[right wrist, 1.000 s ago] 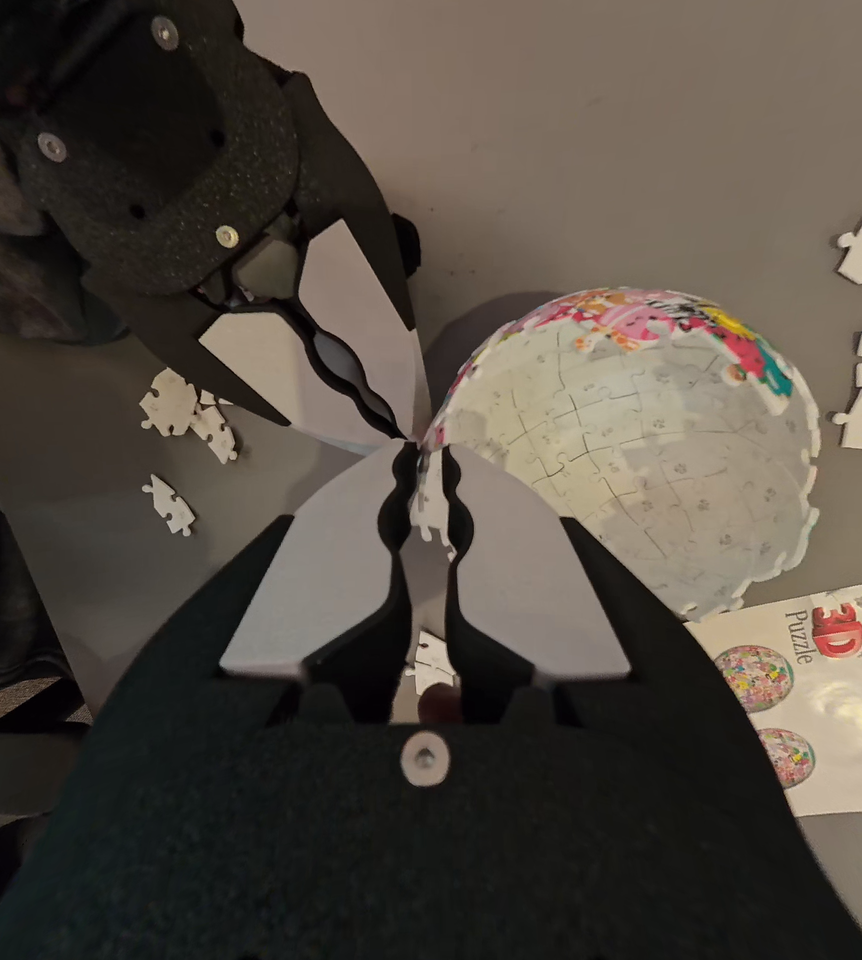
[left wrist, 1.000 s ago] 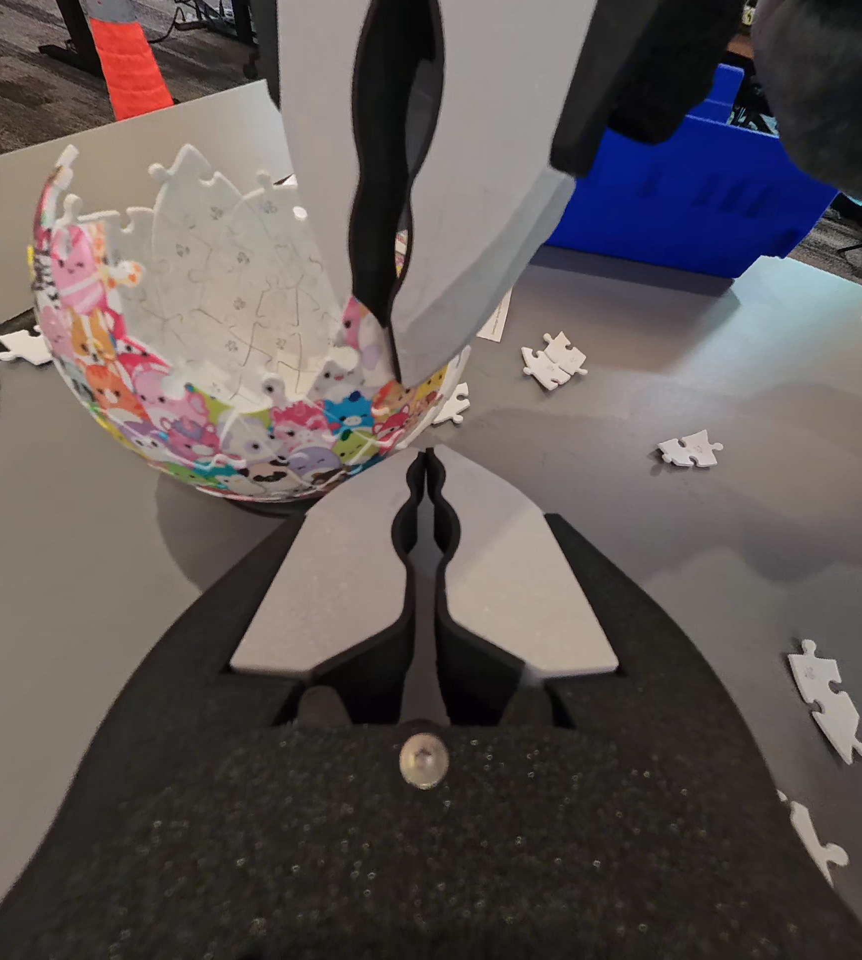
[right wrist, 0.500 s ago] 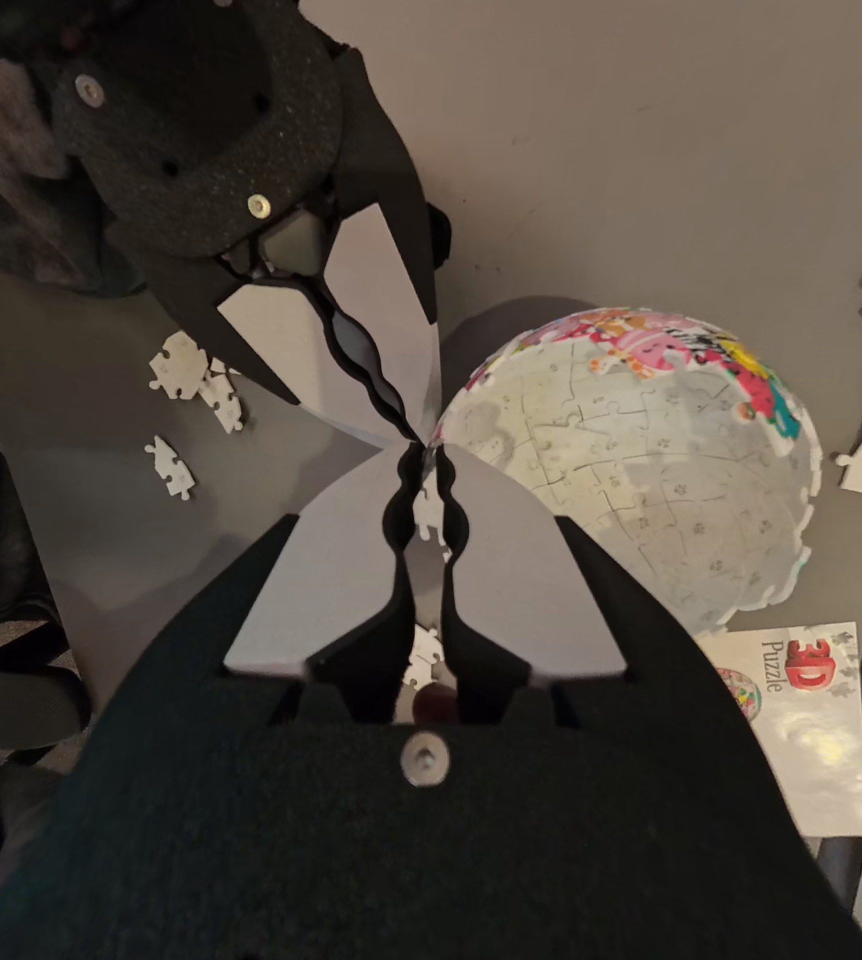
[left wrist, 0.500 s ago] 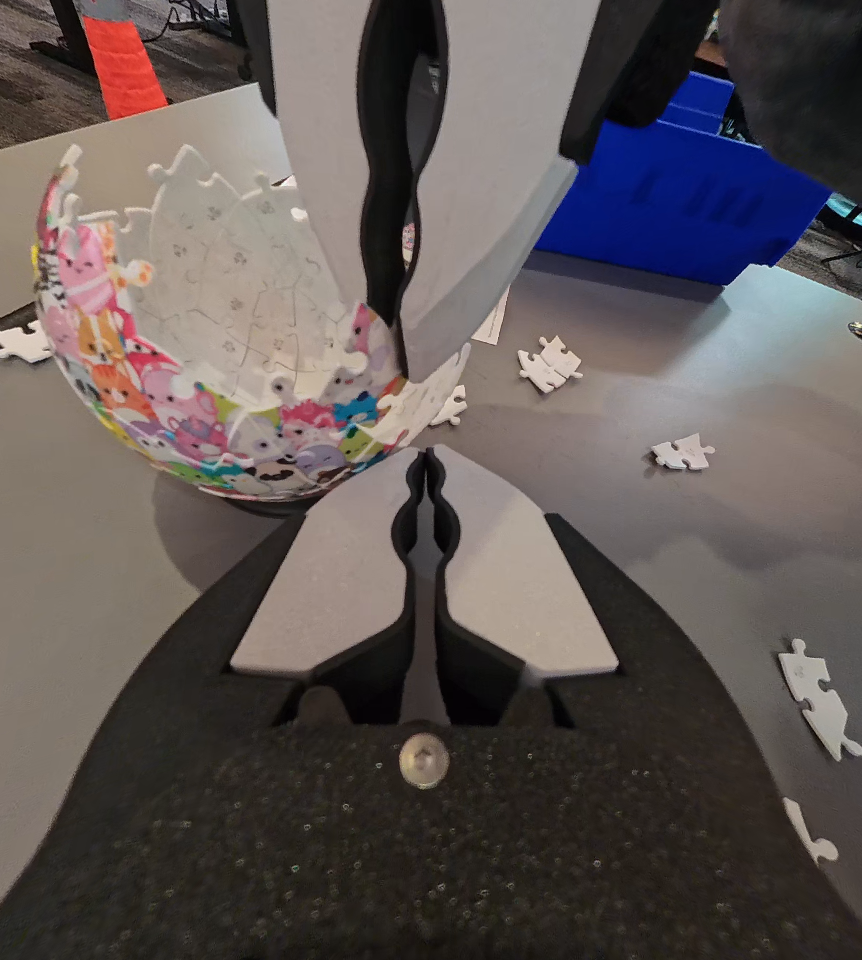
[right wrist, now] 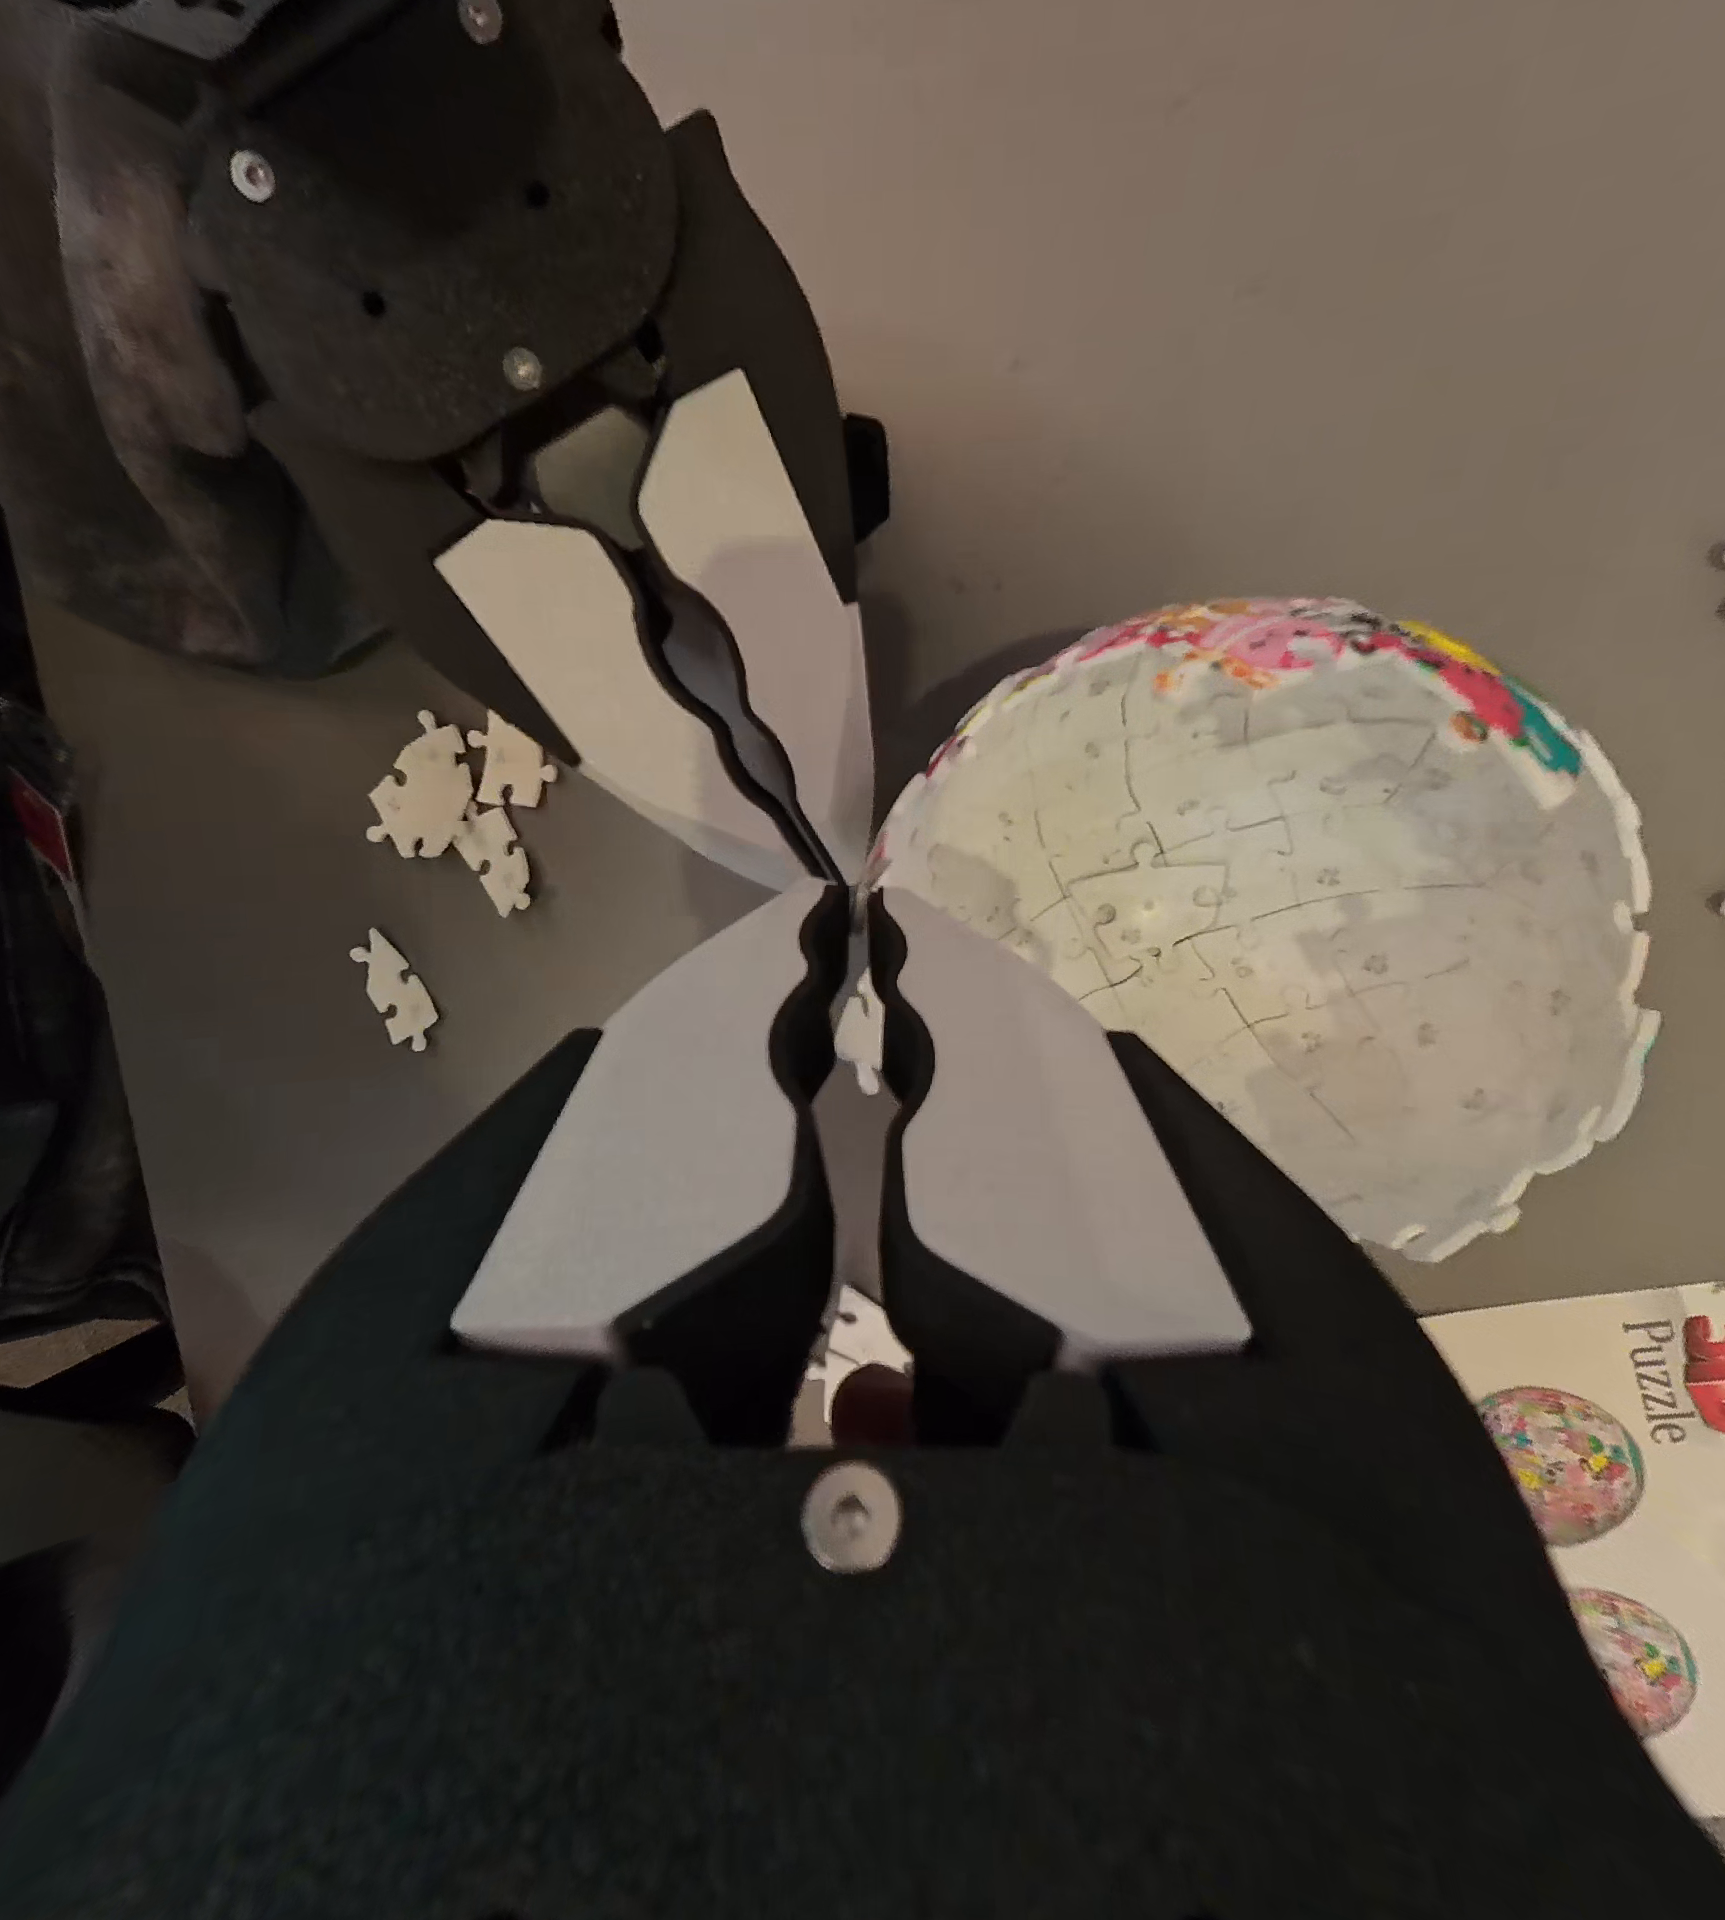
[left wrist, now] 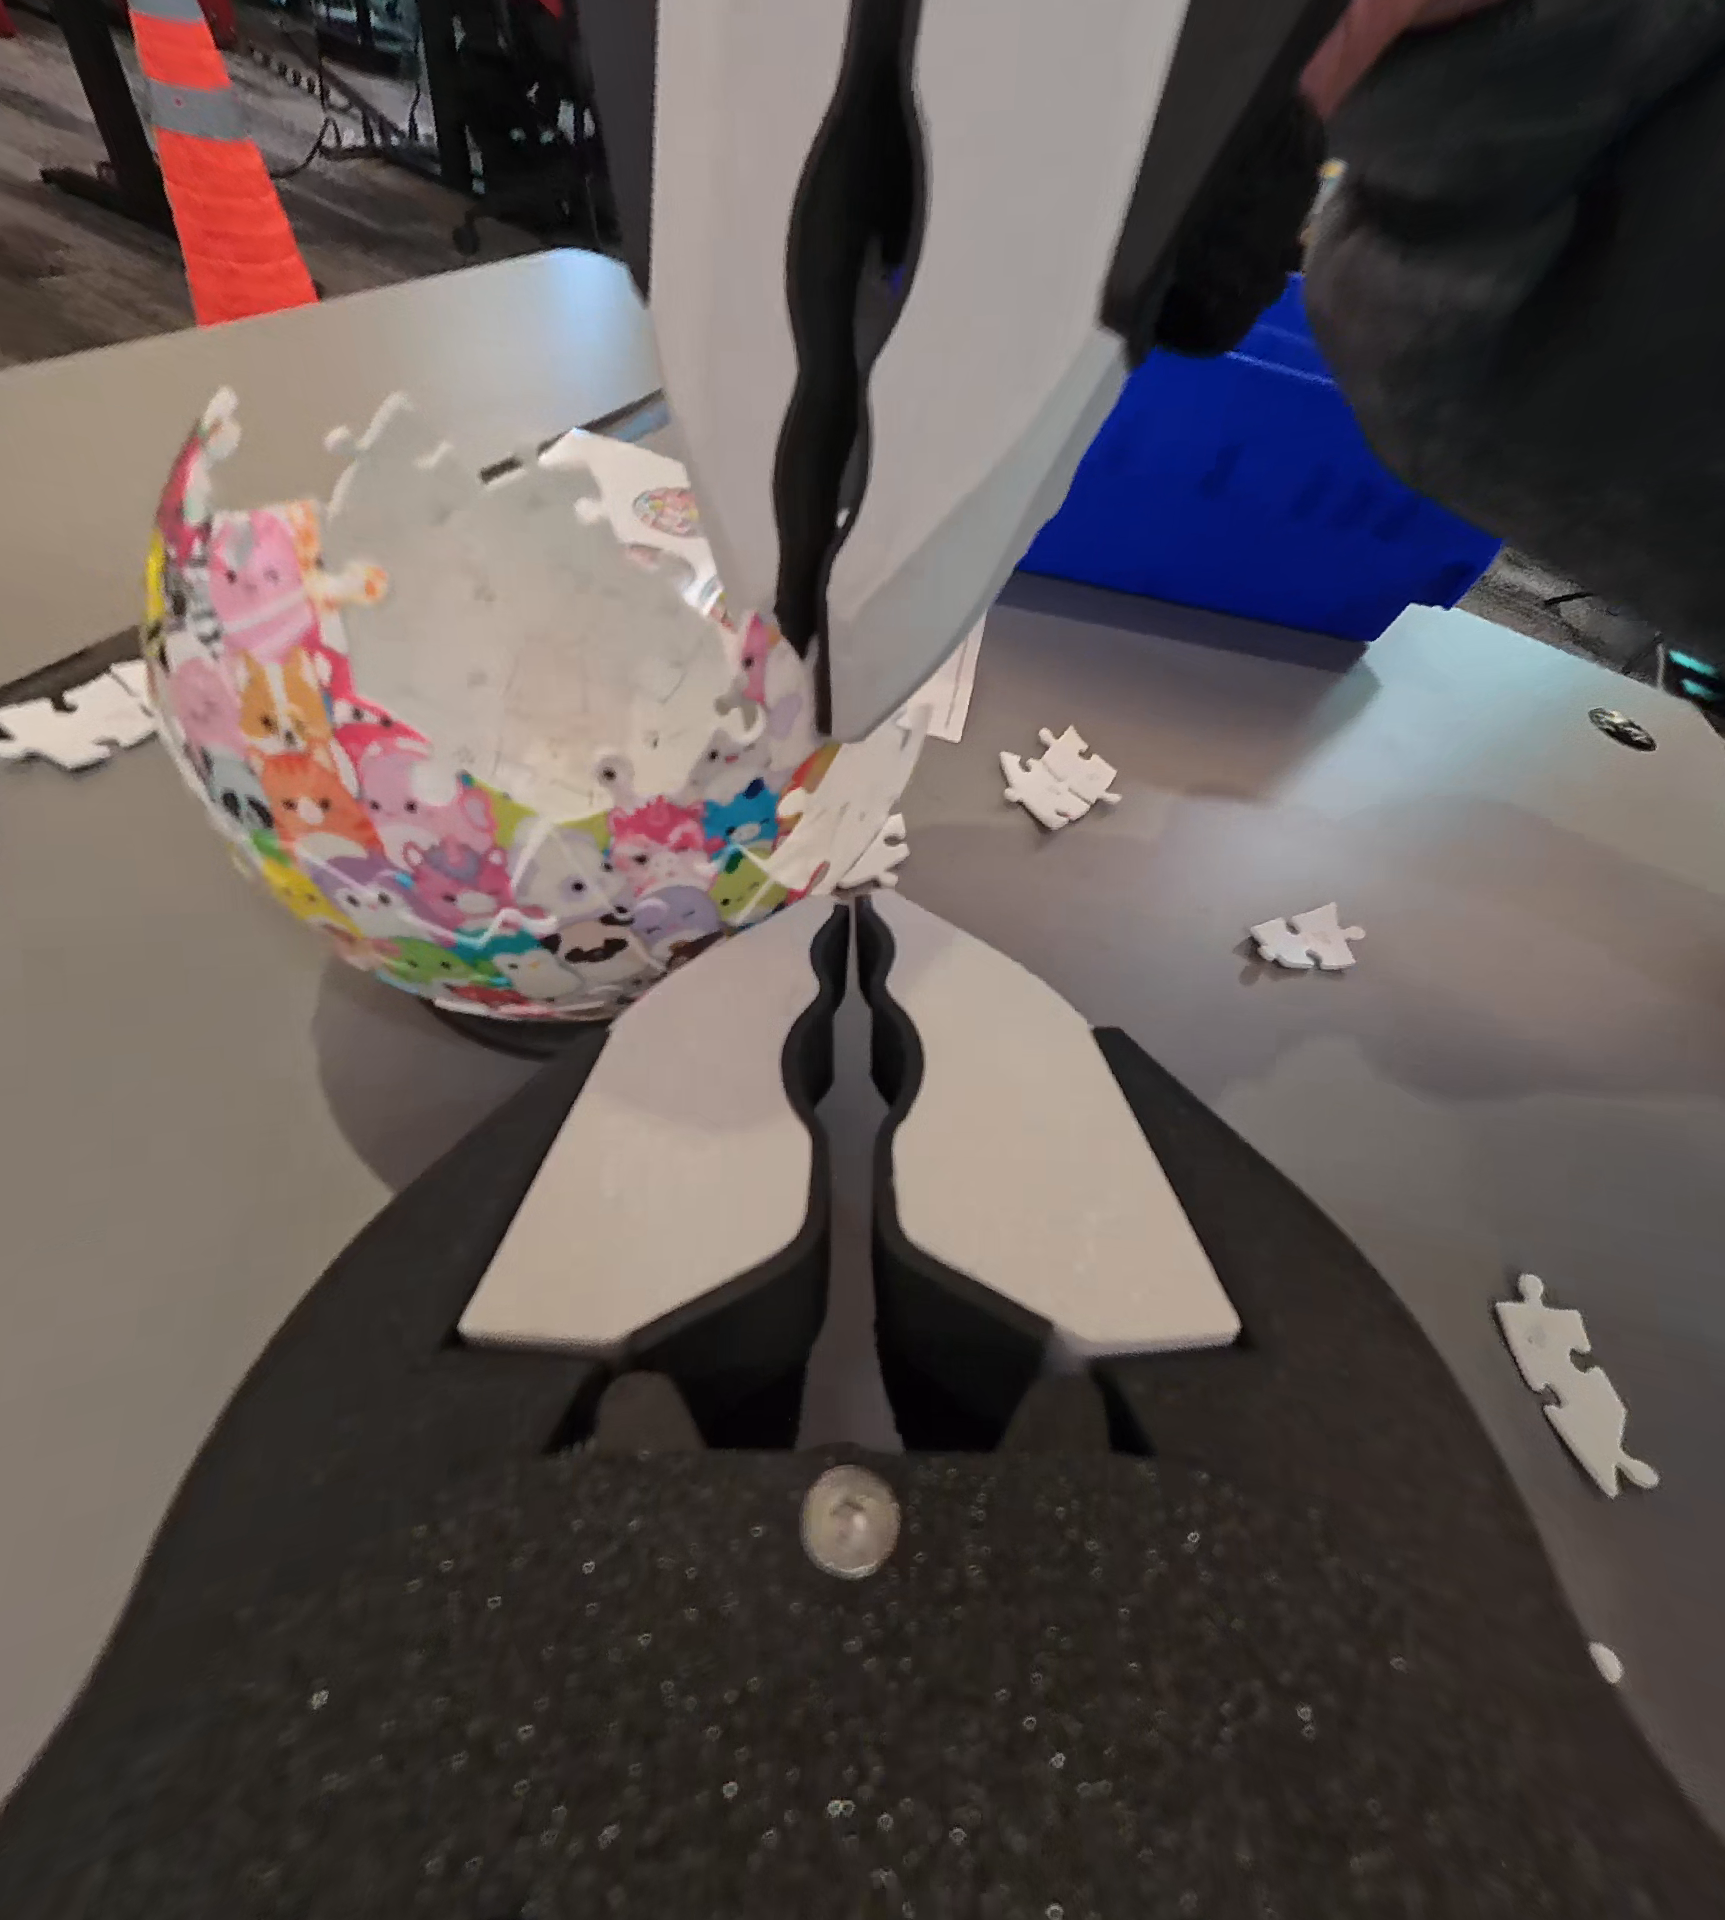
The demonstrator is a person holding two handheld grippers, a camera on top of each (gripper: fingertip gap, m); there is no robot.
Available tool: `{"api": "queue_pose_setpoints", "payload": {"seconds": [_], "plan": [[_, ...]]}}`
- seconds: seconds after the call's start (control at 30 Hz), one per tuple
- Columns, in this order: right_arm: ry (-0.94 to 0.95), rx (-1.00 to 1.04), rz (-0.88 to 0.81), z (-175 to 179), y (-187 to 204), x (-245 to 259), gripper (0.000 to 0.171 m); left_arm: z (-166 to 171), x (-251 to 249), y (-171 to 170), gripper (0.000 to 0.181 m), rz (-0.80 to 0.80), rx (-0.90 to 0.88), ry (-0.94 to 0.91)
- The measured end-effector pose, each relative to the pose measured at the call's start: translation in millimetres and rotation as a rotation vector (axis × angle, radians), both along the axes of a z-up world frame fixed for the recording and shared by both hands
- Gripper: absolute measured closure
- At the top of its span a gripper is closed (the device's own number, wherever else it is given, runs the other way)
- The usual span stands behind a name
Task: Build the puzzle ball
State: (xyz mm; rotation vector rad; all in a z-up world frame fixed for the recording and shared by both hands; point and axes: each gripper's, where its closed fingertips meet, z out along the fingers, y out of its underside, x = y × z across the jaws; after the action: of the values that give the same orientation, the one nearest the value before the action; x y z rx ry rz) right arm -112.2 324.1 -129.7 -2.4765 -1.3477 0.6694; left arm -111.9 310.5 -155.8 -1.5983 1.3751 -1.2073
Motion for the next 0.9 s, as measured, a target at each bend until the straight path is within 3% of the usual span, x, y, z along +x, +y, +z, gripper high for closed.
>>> {"api": "queue_pose_setpoints", "payload": {"seconds": [0.23,0.4,0.53,0.67,0.8,0.9], "plan": [[0.053,0.029,-0.042,1,-3,3,0.159,18,-6,-2,0.165,-0.008,0.011,-0.065],[0.039,0.173,-0.128,18,-2,20,0.146,24,-26,-9,0.16,-0.009,-0.007,-0.046],[0.16,0.303,-0.259,41,-15,7,0.143,5,-63,-16,0.158,0.021,0.015,0.093],[0.096,0.443,-0.404,28,-16,5,0.131,-13,-112,-18,0.157,0.065,-0.005,0.195],[0.095,0.471,-0.451,24,-4,-1,0.133,-11,-144,-13,0.157,0.088,0.021,0.162],[0.057,0.428,-0.476,17,8,0,0.144,-11,-147,5,0.158,0.072,0.037,0.134]]}}
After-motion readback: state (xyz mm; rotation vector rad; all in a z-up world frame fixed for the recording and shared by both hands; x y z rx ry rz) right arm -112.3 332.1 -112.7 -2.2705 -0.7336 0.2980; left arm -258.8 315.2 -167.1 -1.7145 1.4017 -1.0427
